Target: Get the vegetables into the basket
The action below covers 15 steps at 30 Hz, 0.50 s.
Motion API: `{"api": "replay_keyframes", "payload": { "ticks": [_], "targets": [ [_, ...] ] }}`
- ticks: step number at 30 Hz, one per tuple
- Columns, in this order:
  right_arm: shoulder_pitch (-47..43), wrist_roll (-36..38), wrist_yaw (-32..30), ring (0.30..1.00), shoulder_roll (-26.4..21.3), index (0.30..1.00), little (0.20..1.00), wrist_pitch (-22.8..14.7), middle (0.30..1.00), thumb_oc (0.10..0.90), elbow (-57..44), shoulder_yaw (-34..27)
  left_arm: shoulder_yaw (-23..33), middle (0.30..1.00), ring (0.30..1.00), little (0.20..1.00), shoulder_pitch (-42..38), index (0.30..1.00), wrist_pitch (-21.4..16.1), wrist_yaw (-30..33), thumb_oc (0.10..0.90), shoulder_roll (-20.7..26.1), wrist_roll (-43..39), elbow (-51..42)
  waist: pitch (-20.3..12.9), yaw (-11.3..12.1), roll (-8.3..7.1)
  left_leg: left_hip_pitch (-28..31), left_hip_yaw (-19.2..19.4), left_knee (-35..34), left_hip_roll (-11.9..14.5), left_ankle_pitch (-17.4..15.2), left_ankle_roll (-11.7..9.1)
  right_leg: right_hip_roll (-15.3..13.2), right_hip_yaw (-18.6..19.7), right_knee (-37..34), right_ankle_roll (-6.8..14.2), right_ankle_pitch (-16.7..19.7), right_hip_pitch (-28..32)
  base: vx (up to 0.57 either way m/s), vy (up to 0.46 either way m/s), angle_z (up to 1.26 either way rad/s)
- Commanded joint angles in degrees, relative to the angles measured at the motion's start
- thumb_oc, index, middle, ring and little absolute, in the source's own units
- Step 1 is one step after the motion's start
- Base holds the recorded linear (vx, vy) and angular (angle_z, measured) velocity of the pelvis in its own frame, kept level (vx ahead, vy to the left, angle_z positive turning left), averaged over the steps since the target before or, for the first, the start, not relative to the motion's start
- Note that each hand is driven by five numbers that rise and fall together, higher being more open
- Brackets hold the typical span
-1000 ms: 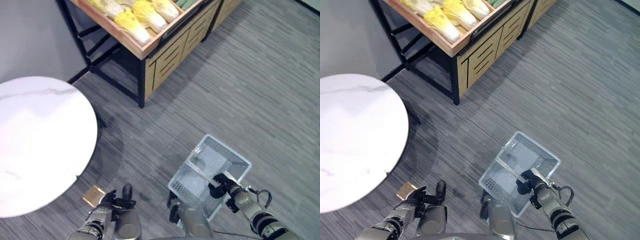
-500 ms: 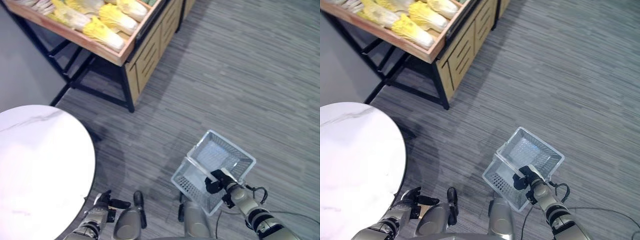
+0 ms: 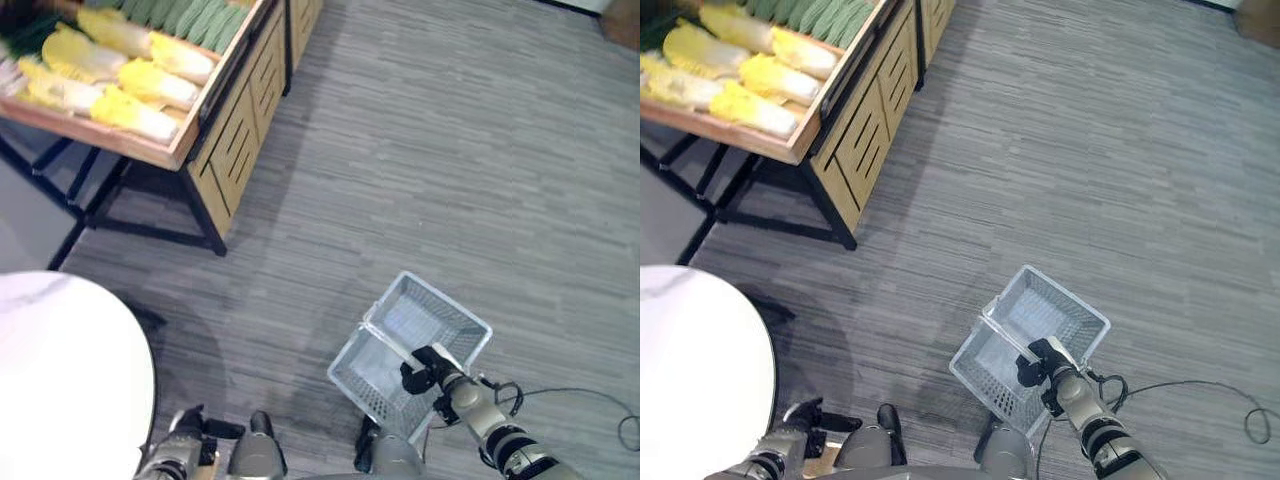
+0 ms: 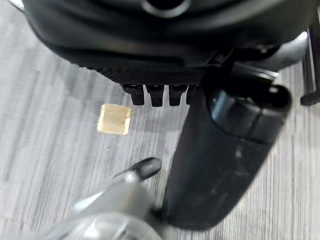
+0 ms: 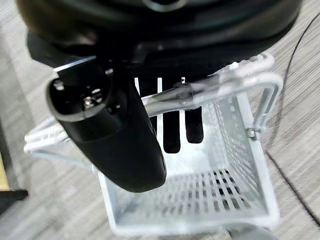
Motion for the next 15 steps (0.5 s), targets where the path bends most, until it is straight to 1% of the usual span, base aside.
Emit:
{"api": "replay_keyframes", "payload": {
  "ticks": [1, 2, 4, 6, 7, 8, 9, 10, 11, 12, 13, 15],
  "targets": [
    [-3.55, 0.64, -0.69, 0.300, -1.86, 0.300, 0.300, -1.82, 0.300, 0.400, -3.57, -0.30, -0.74, 1.000, 1.000, 1.000, -0.61, 1.000, 0.39, -0.18, 0.900, 1.07, 1.15, 1.12, 0.76, 0.60, -1.61, -4.35, -3.77, -1.23, -1.92, 2.50, -1.20, -3.00, 0.76, 2.30, 4.86, -4.36, 2.44, -0.01, -0.109, -0.18],
    [-3.54, 0.64, -0.68, 0.300, -1.87, 0.300, 0.300, -1.81, 0.300, 0.400, -3.59, -0.30, -0.74, 1.000, 1.000, 1.000, -0.61, 1.000, 0.39, -0.18, 0.900, 1.06, 1.15, 1.12, 0.74, 0.56, -1.59, -4.37, -3.82, -1.22, -1.90, 2.51, -1.22, -2.97, 0.72, 2.32, 4.84, -4.39, 2.44, 0.00, -0.114, -0.09],
    [-2.99, 0.64, -0.72, 0.300, -2.06, 0.300, 0.300, -1.59, 0.300, 0.400, -3.91, -0.36, -0.63, 1.000, 1.000, 1.000, -0.48, 1.000, 0.72, -0.15, 0.900, 0.88, 1.28, 1.49, 0.61, 0.18, -1.04, -3.72, -4.76, -2.61, -1.13, 3.98, -1.86, -2.10, 0.50, 2.58, 4.21, -5.58, 2.90, 0.00, -0.163, 0.06],
    [-1.77, 1.32, -1.11, 0.300, -2.41, 0.300, 0.300, -1.30, 0.300, 0.400, -4.36, -0.91, -1.37, 1.000, 1.000, 1.000, -0.35, 1.000, 1.13, -0.13, 0.900, 0.24, 1.83, 1.86, 0.40, -0.85, 0.40, -3.45, -6.61, -6.15, 0.15, 7.32, -3.02, -0.21, 0.75, 3.72, 2.83, -7.79, 2.45, -0.06, -0.289, 0.28],
    [-1.52, 1.47, -1.20, 0.300, -2.39, 0.300, 0.300, -1.27, 0.300, 0.400, -4.12, -0.74, -1.39, 1.000, 1.000, 1.000, -0.48, 1.000, 1.32, 0.03, 0.900, 0.22, 1.93, 2.16, 0.41, -1.06, 0.79, -3.44, -7.37, -6.65, 1.08, 8.11, -3.56, 0.91, 0.80, 4.02, 2.21, -8.71, 2.20, -0.06, -0.290, 0.32],
    [-1.56, 1.68, -1.25, 0.300, -2.36, 0.300, 0.300, -1.27, 0.300, 0.400, -3.84, -0.58, -1.40, 1.000, 1.000, 1.000, -0.44, 1.000, 1.43, 0.03, 0.900, 0.12, 2.14, 2.41, 0.50, -1.28, 0.97, -3.42, -7.64, -6.04, 1.62, 7.99, -3.78, 1.57, 0.92, 4.26, 1.76, -9.18, 2.22, 0.00, -0.319, 0.20],
    [-1.26, 2.07, -1.37, 0.300, -2.45, 0.300, 0.300, -1.29, 0.300, 0.400, -3.69, -0.54, -1.59, 1.000, 1.000, 1.000, -0.44, 1.000, 1.41, -0.03, 0.900, -0.16, 2.03, 2.52, 0.99, -1.57, 1.10, -3.97, -8.49, -2.46, 2.31, 6.93, -4.05, 2.25, 1.02, 4.75, 0.93, -9.96, 2.74, 0.05, -0.285, -0.03],
    [-1.06, 2.41, -1.18, 0.300, -2.68, 0.300, 0.300, -1.38, 0.300, 0.400, -3.68, -0.37, -1.86, 1.000, 1.000, 1.000, -0.46, 1.000, 1.40, -0.27, 0.900, -0.43, 2.10, 2.42, 1.85, -1.22, 0.97, -5.40, -12.02, 2.48, 2.28, 5.75, -4.32, 2.76, 1.72, 4.64, -0.15, -10.56, 3.70, 0.06, -0.232, -0.14],
    [-0.98, 2.57, -1.32, 0.300, -2.83, 0.300, 0.300, -1.59, 0.300, 0.400, -3.58, -0.45, -2.12, 1.000, 1.000, 1.000, -0.62, 1.000, 1.10, -0.01, 0.900, -0.67, 1.69, 2.33, 2.06, -0.95, 1.09, -6.17, -15.08, 3.30, 1.21, 6.26, -4.67, 2.98, 1.92, 4.58, -0.33, -10.52, 3.83, 0.10, -0.108, -0.29],
    [-0.96, 2.49, -1.22, 0.300, -2.98, 0.300, 0.300, -1.58, 0.300, 0.400, -3.68, -0.22, -2.37, 1.000, 1.000, 1.000, -0.67, 1.000, 0.79, 0.04, 0.900, -1.10, 0.58, 2.20, 1.98, -0.23, 1.31, -6.59, -20.60, 0.12, -0.89, 5.61, -4.79, 3.55, 3.25, 4.01, -0.01, -10.65, 4.16, 0.20, 0.115, -0.30],
    [-1.08, 2.29, -1.43, 0.300, -3.38, 0.300, 0.300, -1.60, 0.300, 0.400, -3.78, -0.56, -3.41, 1.000, 1.000, 1.000, -0.34, 1.000, 0.74, 0.22, 0.900, -1.62, 0.76, 2.08, 0.97, -0.18, 2.12, -8.67, -24.53, -5.29, -1.27, 7.83, -4.61, 3.66, 5.16, 2.88, 1.40, -9.86, 3.89, 0.19, 0.126, -0.32],
    [-1.05, 2.28, -1.42, 0.300, -3.39, 0.300, 0.300, -1.58, 0.300, 0.400, -3.82, -0.55, -3.41, 1.000, 1.000, 1.000, -0.30, 1.000, 0.73, 0.22, 0.900, -1.63, 0.76, 2.07, 0.96, -0.03, 2.10, -8.55, -24.35, -5.38, -1.25, 7.82, -4.59, 3.65, 5.33, 2.95, 1.41, -9.89, 3.83, 0.07, 0.126, -0.48]
  ]
}}
